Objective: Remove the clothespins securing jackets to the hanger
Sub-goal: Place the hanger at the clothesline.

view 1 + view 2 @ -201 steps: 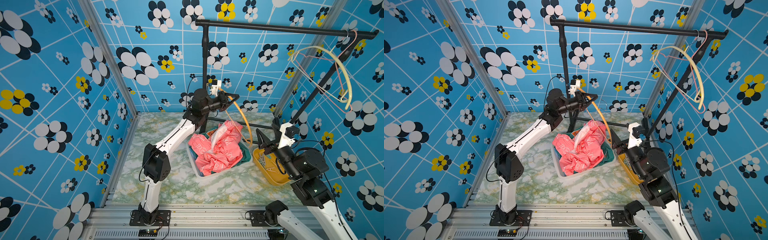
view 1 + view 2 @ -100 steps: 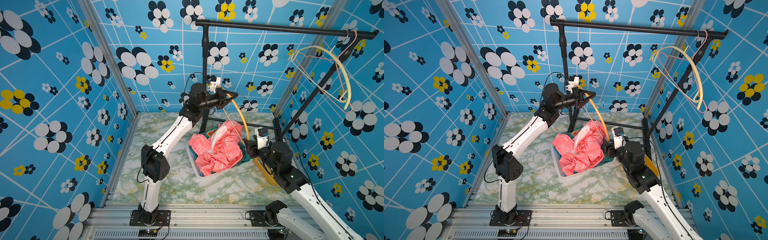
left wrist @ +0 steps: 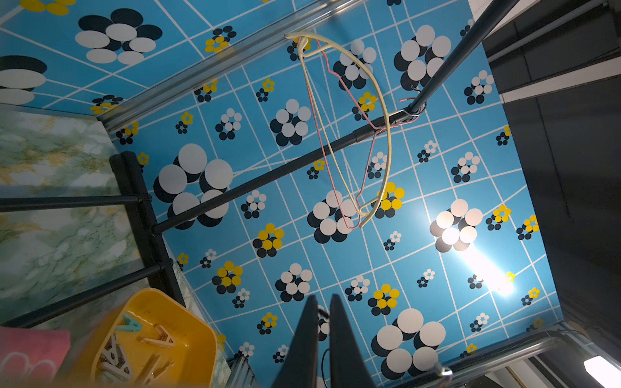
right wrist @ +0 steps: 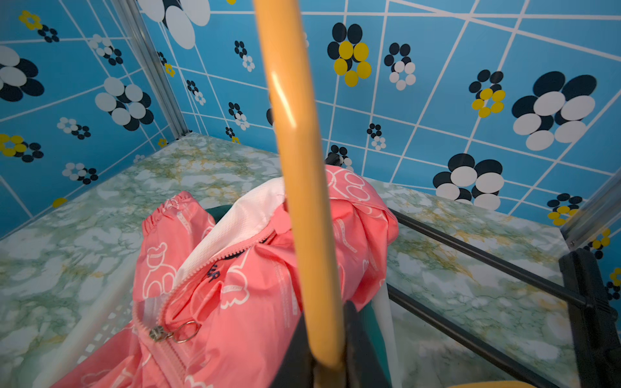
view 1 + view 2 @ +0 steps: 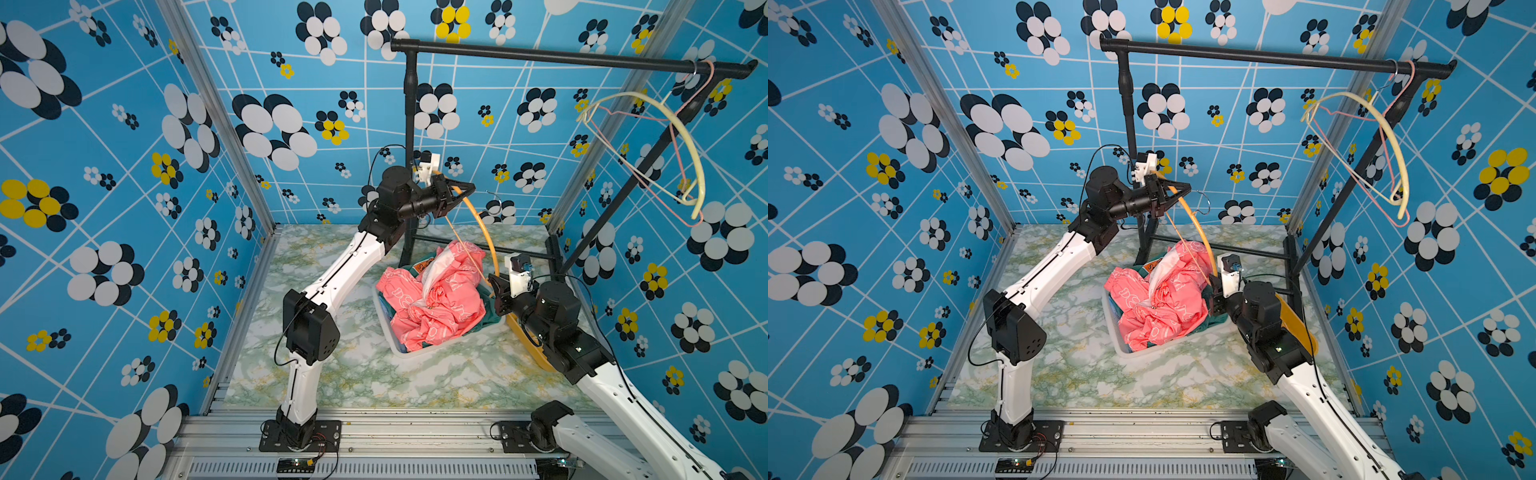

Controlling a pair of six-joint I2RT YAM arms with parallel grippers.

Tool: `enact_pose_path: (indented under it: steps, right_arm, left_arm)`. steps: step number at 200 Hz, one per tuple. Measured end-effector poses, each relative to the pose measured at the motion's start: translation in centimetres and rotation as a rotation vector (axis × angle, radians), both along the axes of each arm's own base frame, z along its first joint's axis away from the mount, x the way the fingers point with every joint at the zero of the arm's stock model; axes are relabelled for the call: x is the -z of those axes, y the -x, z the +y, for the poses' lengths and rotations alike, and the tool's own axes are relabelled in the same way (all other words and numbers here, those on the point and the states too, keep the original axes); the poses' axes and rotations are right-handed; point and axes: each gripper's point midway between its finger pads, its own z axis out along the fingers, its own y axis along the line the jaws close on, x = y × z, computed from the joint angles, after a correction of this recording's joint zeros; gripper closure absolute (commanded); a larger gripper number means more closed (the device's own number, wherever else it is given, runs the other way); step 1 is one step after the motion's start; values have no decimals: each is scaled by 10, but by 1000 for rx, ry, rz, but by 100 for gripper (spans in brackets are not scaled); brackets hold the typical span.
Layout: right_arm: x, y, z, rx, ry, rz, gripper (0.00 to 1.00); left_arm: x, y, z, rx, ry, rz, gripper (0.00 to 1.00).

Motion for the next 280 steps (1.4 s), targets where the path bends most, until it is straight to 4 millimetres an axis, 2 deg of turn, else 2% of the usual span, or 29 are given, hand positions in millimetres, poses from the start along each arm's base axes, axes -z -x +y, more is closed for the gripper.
enact_pose_path:
  steps: [24, 71, 93, 116, 128, 135, 142, 154, 165, 177, 186, 197, 218, 238, 259, 280]
  right_arm:
    - [2, 0, 2, -6, 4, 5, 100]
    - [-3, 2, 2, -12, 2, -11, 100]
    - [-3, 3, 2, -17, 7, -12, 100]
    - [-4, 4, 5, -34, 11, -18, 100]
    - [-7, 5, 8, -49, 15, -26, 100]
    - [-9, 6, 9, -56, 17, -32, 100]
    - [-12, 6, 10, -62, 15, -39, 100]
    - [-18, 6, 6, -42, 11, -49, 100]
    - [-19, 4, -3, 3, 5, -44, 100]
    - [-18, 2, -14, 62, 4, -29, 100]
    - [-15, 2, -20, 89, 15, -12, 100]
    - [-14, 3, -25, 117, 31, 7, 100]
    - [-20, 4, -39, 186, 63, 27, 100]
    - [-30, 2, -49, 243, 81, 26, 100]
    - [-35, 0, -56, 287, 102, 33, 100]
    - [-39, -1, -62, 320, 126, 38, 100]
  left_arm:
    - [3, -1, 1, -10, -16, 9, 100]
    - [-3, 5, 5, -36, -40, -15, 100]
    - [-8, 14, 7, -79, -84, -54, 100]
    - [-23, 35, 8, -136, -138, -138, 100]
    - [-31, 47, 11, -156, -158, -189, 94]
    - [-35, 53, 12, -164, -163, -214, 87]
    - [-39, 57, 14, -172, -171, -246, 77]
    - [-37, 56, 19, -198, -212, -306, 50]
    - [-32, 49, 26, -234, -249, -337, 36]
    - [-22, 40, 32, -264, -293, -360, 15]
    - [-12, 33, 35, -288, -329, -365, 6]
    - [3, 28, 37, -309, -380, -376, 0]
    - [36, 25, 45, -351, -483, -382, 1]
    - [61, 30, 63, -400, -573, -392, 1]
    - [66, 42, 87, -465, -627, -425, 1]
    - [58, 57, 113, -544, -638, -480, 1]
